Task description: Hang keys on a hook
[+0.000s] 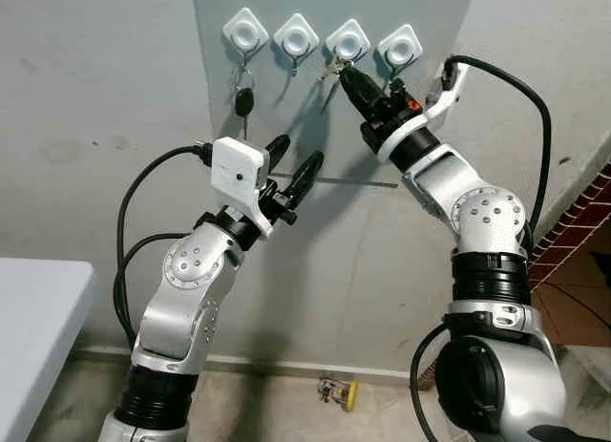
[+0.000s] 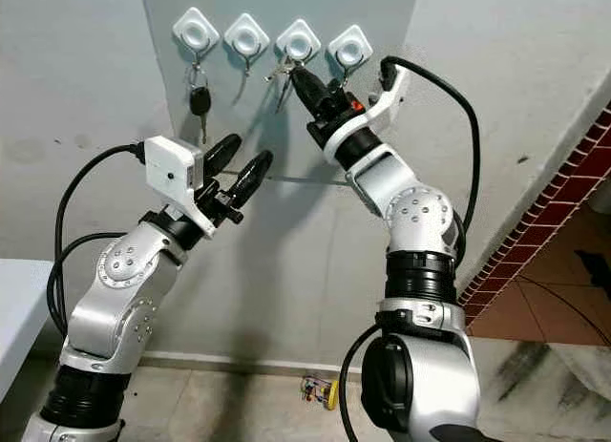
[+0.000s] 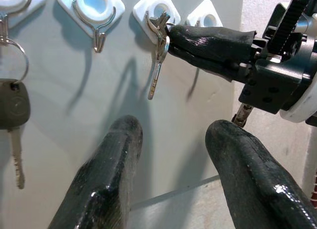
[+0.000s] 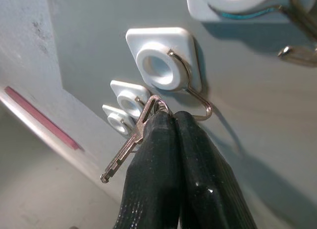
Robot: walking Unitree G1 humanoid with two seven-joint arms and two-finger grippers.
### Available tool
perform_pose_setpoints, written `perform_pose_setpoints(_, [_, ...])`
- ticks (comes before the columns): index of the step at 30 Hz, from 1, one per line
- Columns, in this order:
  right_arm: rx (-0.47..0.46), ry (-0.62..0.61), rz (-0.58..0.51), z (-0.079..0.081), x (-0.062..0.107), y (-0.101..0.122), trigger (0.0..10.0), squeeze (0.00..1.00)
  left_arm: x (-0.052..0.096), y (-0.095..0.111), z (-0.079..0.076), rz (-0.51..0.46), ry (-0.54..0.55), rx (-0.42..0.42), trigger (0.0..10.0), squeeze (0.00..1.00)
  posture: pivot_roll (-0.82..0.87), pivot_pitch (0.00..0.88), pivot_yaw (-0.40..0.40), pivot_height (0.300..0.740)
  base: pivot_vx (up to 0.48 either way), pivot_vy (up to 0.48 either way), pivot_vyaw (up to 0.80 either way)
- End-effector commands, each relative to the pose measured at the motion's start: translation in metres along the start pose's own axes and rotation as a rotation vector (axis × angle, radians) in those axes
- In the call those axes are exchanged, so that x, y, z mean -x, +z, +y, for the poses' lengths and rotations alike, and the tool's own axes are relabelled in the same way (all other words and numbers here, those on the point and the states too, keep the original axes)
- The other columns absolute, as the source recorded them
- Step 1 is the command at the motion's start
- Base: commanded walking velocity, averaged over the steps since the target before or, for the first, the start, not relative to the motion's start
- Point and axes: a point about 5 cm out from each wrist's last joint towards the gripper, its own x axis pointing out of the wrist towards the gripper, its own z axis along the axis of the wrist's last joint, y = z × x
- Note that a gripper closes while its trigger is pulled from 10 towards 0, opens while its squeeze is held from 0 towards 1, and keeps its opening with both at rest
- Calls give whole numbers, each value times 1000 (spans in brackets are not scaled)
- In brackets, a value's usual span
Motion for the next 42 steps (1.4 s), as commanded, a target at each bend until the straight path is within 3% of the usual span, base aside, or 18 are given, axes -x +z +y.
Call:
perform_pose_setpoints(1, [-6, 1, 3, -2, 4, 0, 10000, 0, -1, 8, -2, -25, -5, -24, 10000, 0, -93, 26, -64, 740, 0, 0, 0])
perform_pose_setpoints(9, [62, 153, -45, 12, 11, 4, 10000, 0, -1, 7, -3, -23, -9, -21, 10000, 0, -97, 29, -64, 740, 0, 0, 0])
perform_pose_setpoints(22, [-74, 105, 4, 2, 14, -8, 10000, 0, 1, 7, -4, -22, -5, -18, 10000, 0, -92, 30, -72, 740, 0, 0, 0])
perform_pose_setpoints(33, [-112, 71, 39, -3, 19, -22, 10000, 0, 1, 6, -5, -22, -2, -17, 10000, 0, -91, 29, -76, 740, 0, 0, 0])
perform_pose_setpoints(36, [18, 102, 3, 0, 21, -18, 10000, 0, 1, 6, -5, -22, -2, -19, 10000, 0, -90, 29, -75, 740, 0, 0, 0])
perform_pose_setpoints(38, [54, 101, -1, 0, 22, -17, 10000, 0, 1, 6, -5, -22, -2, -20, 10000, 0, -90, 29, -75, 740, 0, 0, 0])
perform_pose_setpoints(41, [348, 47, -14, -4, 28, -20, 10000, 0, 2, 6, -3, -19, 9, -28, 10000, 0, -84, 26, -78, 740, 0, 0, 0])
perform_pose_setpoints(42, [348, 47, -14, -4, 28, -20, 10000, 0, 2, 6, -3, -19, 9, -28, 10000, 0, -84, 26, -78, 740, 0, 0, 0])
